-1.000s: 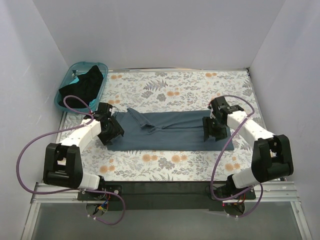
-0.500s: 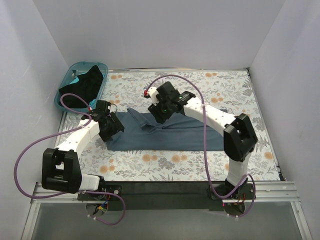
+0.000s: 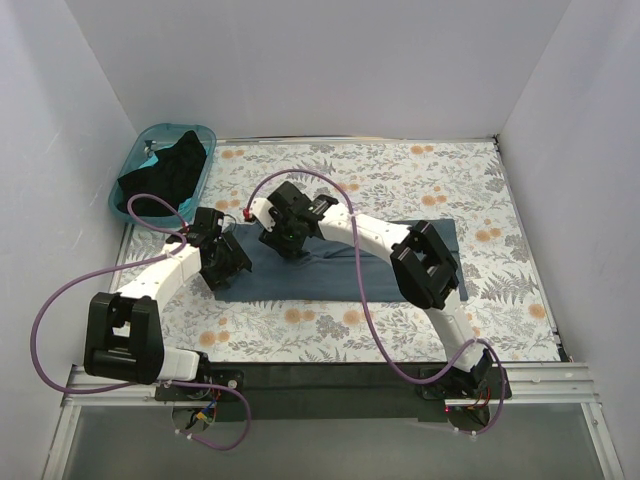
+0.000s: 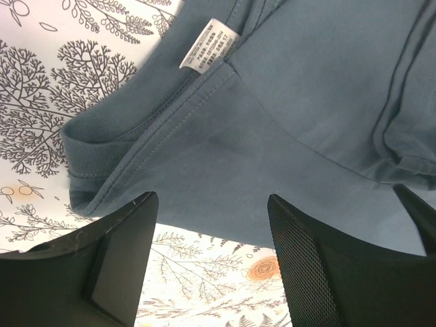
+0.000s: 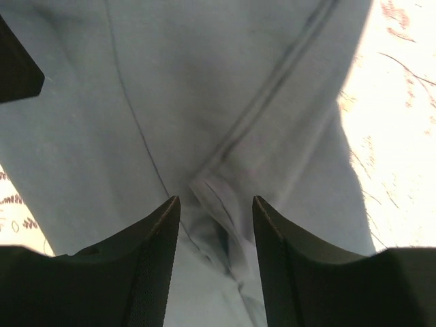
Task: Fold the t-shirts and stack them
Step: Fold the tshirt
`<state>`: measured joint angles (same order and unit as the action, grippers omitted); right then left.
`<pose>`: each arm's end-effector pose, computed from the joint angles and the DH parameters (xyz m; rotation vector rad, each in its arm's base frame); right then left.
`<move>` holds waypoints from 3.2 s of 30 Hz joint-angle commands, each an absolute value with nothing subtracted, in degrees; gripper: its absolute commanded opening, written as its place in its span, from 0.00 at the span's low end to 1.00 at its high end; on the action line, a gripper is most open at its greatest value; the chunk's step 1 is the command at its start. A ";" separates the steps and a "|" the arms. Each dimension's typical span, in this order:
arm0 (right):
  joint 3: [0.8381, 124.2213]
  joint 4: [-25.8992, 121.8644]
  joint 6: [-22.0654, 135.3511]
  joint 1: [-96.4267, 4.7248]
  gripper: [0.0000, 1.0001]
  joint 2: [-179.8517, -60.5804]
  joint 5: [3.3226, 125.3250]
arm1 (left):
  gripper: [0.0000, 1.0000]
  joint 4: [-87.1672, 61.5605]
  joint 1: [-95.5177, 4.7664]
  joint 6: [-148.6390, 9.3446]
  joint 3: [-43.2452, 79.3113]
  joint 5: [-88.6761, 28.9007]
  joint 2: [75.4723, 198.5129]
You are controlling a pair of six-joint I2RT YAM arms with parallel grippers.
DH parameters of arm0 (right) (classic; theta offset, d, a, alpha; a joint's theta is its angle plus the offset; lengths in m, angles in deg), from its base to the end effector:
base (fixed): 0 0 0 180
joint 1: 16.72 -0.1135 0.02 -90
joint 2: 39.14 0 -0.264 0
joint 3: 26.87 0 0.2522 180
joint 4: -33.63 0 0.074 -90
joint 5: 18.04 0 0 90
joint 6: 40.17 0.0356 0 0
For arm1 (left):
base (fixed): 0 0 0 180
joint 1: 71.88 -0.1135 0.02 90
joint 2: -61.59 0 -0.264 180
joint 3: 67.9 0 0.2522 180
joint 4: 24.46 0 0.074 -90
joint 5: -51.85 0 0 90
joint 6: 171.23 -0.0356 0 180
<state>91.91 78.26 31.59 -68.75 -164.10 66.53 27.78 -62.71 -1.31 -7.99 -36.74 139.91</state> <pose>0.2995 0.3893 0.2179 -1.4665 2.0110 0.3704 0.2389 -0.0395 0.1890 -1.6710 2.3639 -0.3716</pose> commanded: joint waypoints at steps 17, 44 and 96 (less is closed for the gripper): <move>94.74 73.86 35.49 -66.30 0.02 -165.35 68.27 | 0.58 27.62 -62.82 -2.21 -10.80 -35.86 139.63; 74.43 59.96 65.29 -50.48 0.28 -157.44 58.43 | 0.52 28.06 -62.82 -1.07 -11.69 -37.36 138.84; 54.04 67.69 57.65 -45.55 0.35 -134.32 59.92 | 0.35 11.10 -52.28 -40.80 37.01 -41.84 187.18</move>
